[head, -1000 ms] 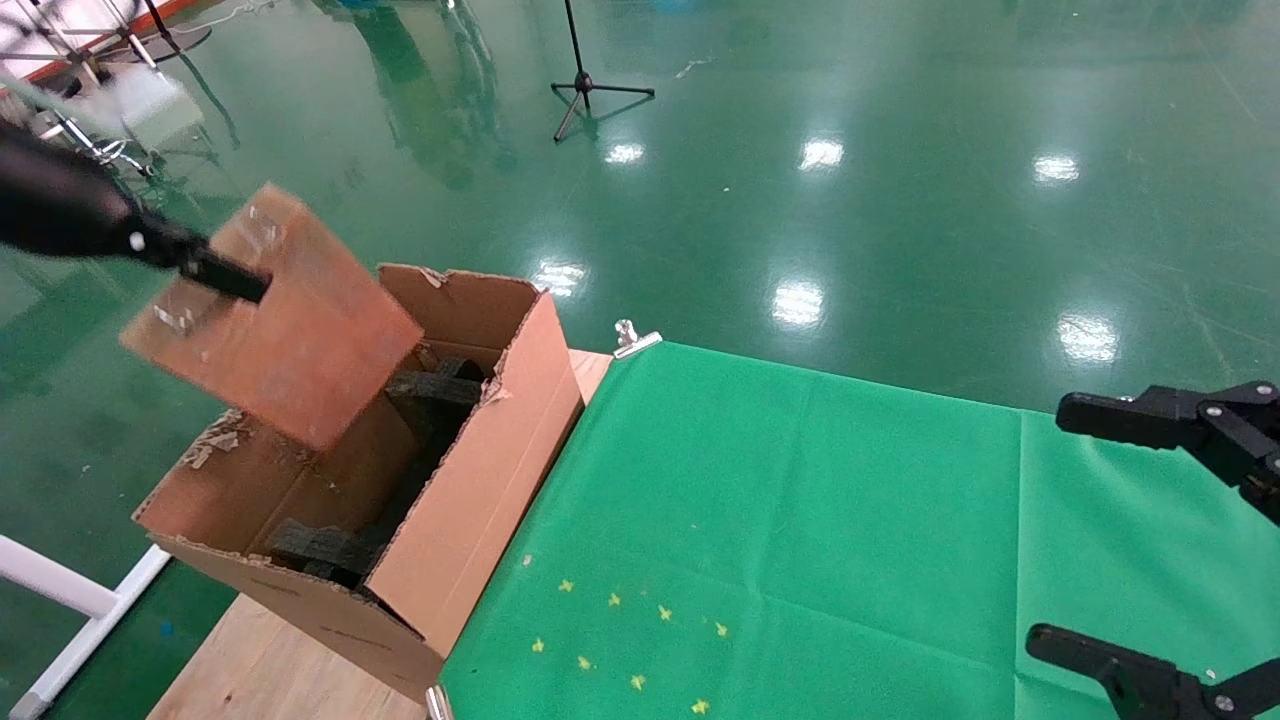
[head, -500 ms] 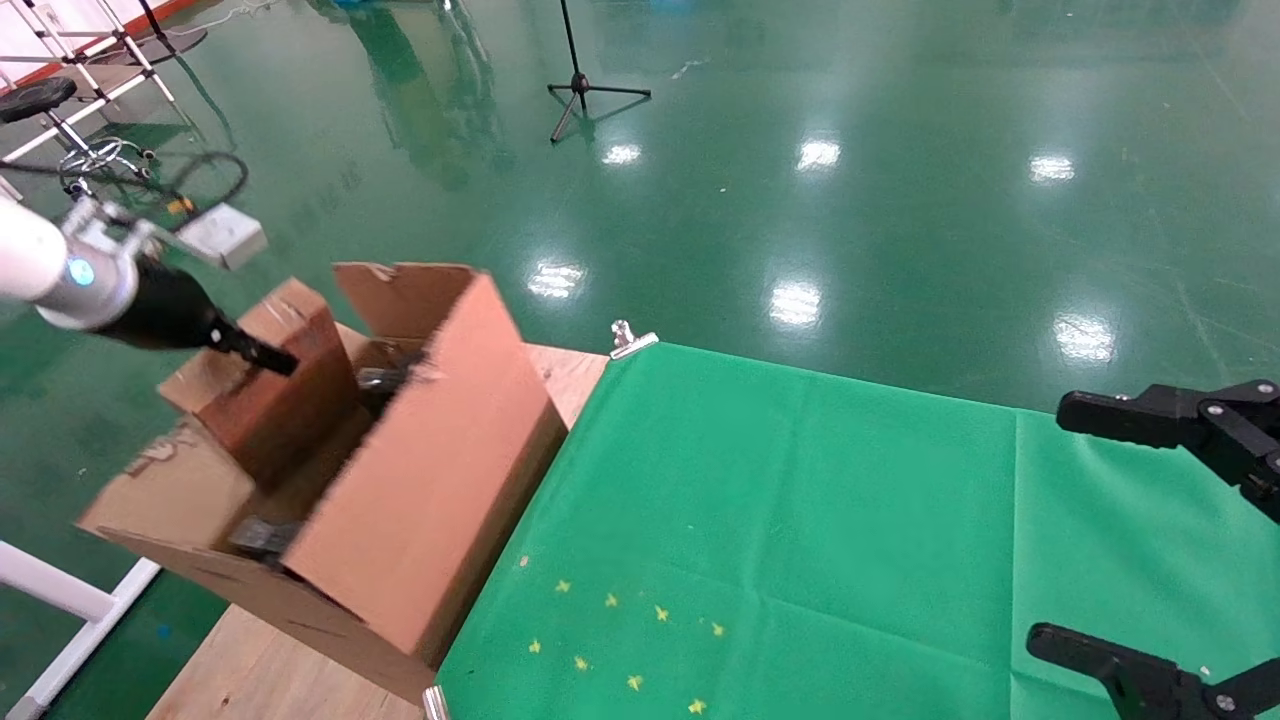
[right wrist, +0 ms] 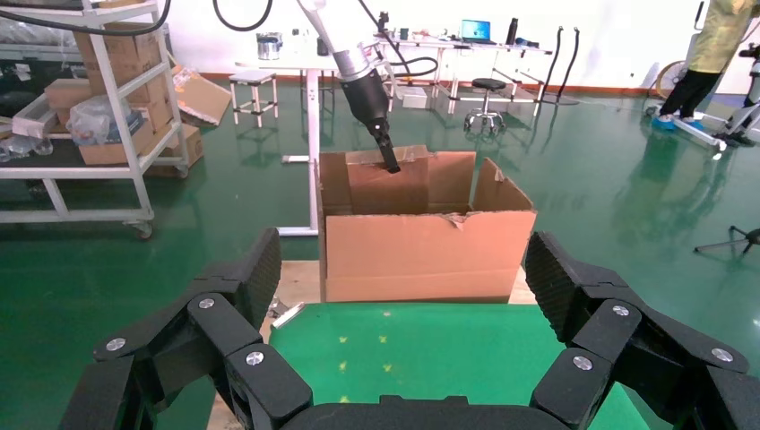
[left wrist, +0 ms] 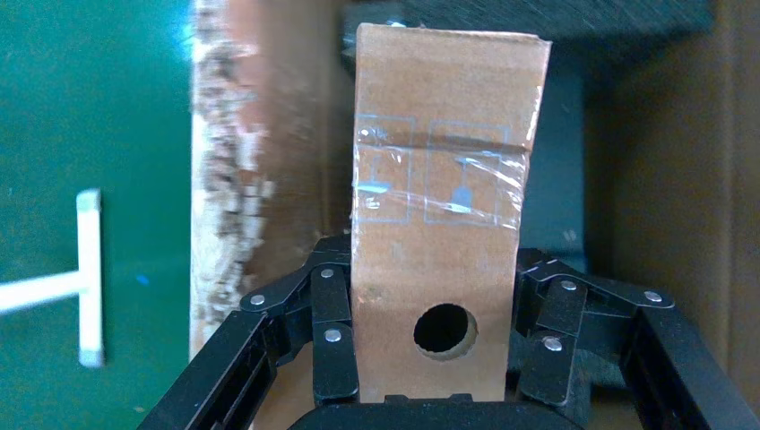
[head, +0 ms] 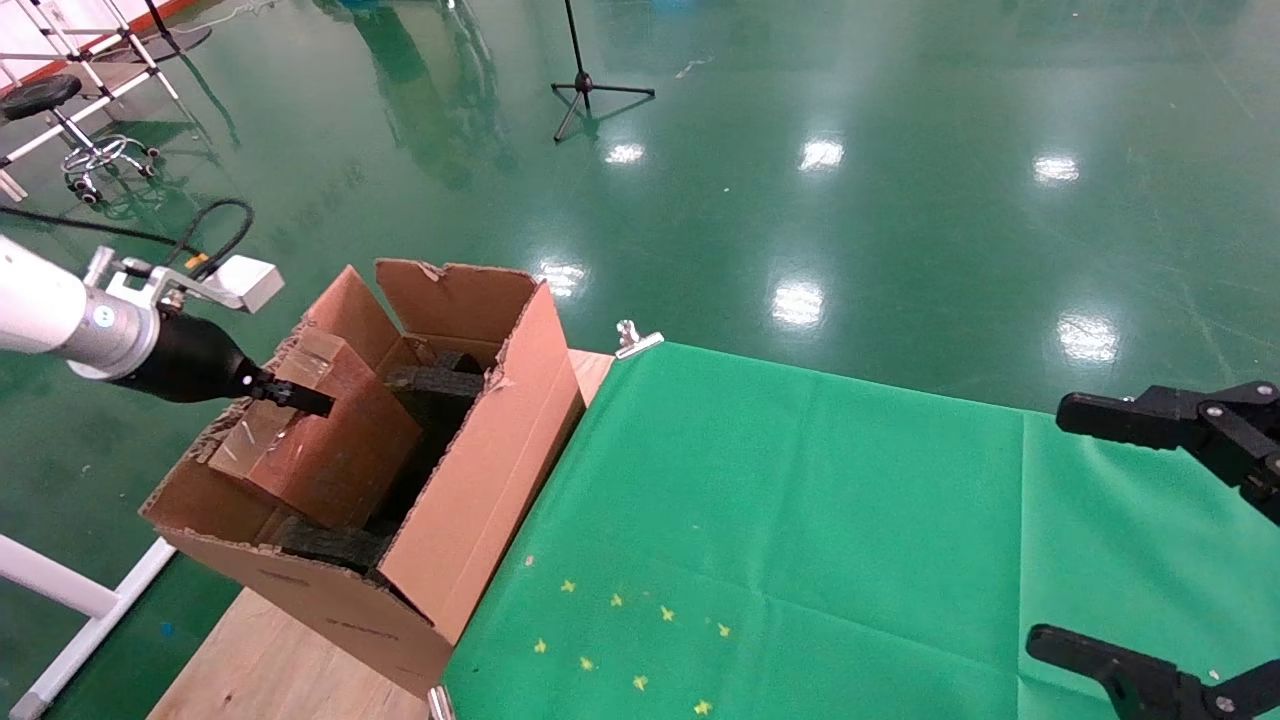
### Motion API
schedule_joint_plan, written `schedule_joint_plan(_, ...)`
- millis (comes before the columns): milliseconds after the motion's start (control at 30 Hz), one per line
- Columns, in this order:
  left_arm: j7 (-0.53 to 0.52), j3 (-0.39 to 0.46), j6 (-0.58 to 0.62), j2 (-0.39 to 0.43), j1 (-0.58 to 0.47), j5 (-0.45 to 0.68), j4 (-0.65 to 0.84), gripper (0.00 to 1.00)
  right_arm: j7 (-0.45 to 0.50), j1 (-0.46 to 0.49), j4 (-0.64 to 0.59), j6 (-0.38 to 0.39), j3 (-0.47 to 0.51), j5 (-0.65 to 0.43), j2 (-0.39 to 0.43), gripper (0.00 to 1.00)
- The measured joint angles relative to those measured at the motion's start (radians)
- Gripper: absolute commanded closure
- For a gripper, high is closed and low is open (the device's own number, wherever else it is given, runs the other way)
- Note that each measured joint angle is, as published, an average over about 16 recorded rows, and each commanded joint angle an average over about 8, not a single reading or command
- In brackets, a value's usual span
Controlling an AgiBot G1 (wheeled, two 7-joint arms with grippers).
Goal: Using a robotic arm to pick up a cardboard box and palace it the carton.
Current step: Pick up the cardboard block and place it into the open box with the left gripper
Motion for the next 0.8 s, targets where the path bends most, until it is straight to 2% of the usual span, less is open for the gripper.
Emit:
schedule_joint_plan(433,-0.149,-0.005,-0.121,0.01,0.071,-0.008,0.043,1.0,0.0,0.0,0.0,0.0,0.0,0.0,0.0,0.0)
schedule_joint_plan(800,-0.174,0.013,-0.173,0.014,0.11,0.017,0.012,1.0,0.0,0.0,0.0,0.0,0.0,0.0,0.0,0.0)
